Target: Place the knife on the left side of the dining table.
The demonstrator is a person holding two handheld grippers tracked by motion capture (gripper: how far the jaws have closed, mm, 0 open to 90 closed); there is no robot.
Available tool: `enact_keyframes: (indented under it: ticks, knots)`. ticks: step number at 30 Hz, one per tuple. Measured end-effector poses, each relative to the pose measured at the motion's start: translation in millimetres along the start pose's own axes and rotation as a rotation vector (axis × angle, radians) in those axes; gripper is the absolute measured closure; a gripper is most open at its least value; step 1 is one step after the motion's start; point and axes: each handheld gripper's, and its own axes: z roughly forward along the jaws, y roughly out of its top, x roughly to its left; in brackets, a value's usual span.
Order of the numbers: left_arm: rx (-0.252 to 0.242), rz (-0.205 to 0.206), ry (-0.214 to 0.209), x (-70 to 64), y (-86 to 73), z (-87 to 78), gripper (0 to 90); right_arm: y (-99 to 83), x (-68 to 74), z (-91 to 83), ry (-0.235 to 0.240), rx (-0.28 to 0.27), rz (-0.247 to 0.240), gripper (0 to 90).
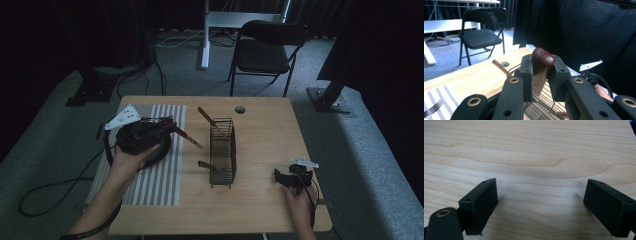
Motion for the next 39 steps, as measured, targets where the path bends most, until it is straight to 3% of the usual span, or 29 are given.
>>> enact_keyframes:
  ticks: [13,20,28,32,36,39]
  knots:
    - [0.016,-0.062,0.021,21.1,-37.0,-24.3,76.0,-0.1,0.1,0.0,0.000,0.001,0.001,11.1]
    - [0.017,-0.075,0.044,28.1,-57.3,-39.0,76.0,-0.1,0.1,0.1,0.000,0.000,0.001,11.1]
    - [0.032,-0.084,0.068,32.5,-81.8,-47.0,76.0,-0.1,0.1,0.0,0.000,0.001,0.001,11.1]
    - [0.043,-0.103,0.083,37.5,-93.1,-50.2,75.9,-0.1,0.1,0.0,0.000,0.000,0.001,11.1]
    - [0.056,-0.148,0.093,46.1,-108.7,-51.9,75.9,-0.1,0.1,0.0,0.000,0.000,0.001,11.1]
    - [0.076,-0.151,0.102,49.4,-115.6,-51.1,75.9,0.0,0.1,0.0,0.000,0.001,0.001,11.1]
